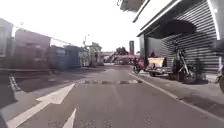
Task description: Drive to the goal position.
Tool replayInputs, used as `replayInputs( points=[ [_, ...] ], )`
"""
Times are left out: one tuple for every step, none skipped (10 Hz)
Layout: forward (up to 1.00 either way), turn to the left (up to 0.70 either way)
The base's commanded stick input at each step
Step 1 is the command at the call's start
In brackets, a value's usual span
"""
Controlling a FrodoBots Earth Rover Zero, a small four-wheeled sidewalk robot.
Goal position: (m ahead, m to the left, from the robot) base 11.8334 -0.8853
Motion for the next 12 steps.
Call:
replayInputs(
  points=[
    [0.7,0.13],
    [0.7,0.14],
    [0.7,0.09],
    [0.7,0.02],
    [0.7,0.0],
    [0.7,0.0],
    [0.7,0.0],
    [0.7,0.0],
    [0.7,0.0],
    [0.7,0.0],
    [0.7,0.0],
    [0.7,0.0]
  ],
)
